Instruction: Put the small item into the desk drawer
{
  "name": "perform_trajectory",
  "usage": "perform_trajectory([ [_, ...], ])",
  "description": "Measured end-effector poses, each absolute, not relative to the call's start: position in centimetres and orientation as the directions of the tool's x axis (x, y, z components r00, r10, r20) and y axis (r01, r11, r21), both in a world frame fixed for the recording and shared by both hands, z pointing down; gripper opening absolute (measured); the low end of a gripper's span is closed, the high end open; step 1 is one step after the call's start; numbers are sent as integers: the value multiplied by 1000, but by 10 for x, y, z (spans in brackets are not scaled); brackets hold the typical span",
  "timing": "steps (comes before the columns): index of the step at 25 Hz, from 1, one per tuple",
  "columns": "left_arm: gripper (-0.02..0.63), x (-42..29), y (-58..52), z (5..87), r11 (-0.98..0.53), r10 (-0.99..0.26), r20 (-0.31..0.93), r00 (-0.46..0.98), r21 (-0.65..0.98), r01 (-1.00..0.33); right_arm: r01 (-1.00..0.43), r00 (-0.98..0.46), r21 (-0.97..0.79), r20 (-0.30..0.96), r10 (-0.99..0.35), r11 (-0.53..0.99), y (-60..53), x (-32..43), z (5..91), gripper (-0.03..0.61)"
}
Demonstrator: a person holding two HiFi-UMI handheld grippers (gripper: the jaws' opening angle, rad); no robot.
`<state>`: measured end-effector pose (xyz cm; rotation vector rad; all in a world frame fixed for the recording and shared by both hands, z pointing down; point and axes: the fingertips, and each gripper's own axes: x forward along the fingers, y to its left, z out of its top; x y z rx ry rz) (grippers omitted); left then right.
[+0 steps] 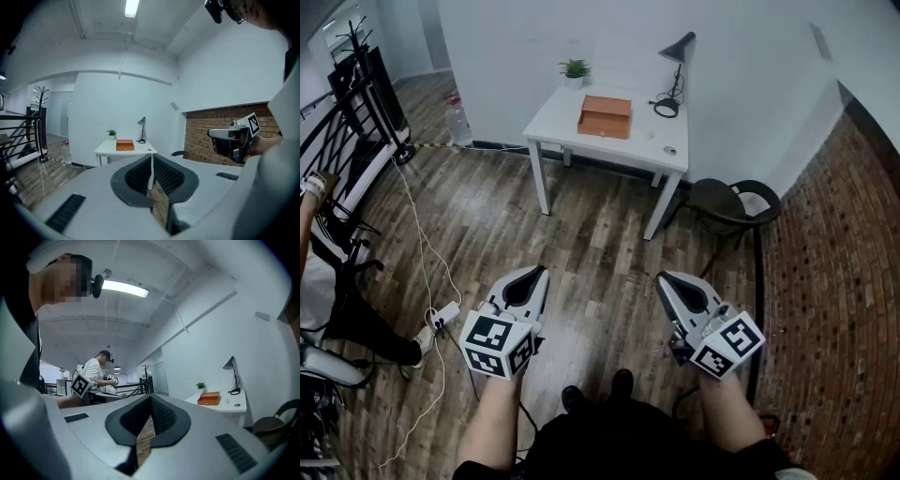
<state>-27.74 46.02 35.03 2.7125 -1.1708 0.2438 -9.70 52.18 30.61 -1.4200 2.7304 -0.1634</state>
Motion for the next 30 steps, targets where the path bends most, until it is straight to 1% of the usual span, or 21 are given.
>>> perform_trajectory([
  [6, 25, -308, 469, 355, -674, -702, 220, 678, 103, -731, -835, -539, -132, 7, -842, 534, 541, -111, 312, 3],
  [13, 25, -303, 471, 356, -658, -712, 234, 663, 110, -745, -841, -531, -130, 6, -847, 526, 543, -93, 310, 3],
  [18, 25, -280, 467, 359, -659, -707, 246, 663, 109, -744, -865, -497, -86, 5, -868, 495, 542, -68, 312, 3],
  [25, 25, -225, 465, 361, -679, -690, 262, 675, 92, -729, -814, -570, -124, -20, -822, 568, 548, -31, 318, 3],
  [30, 25, -189, 469, 362, -677, -688, 281, 669, 86, -731, -793, -598, -150, 5, -802, 591, 551, 0, 333, 3],
])
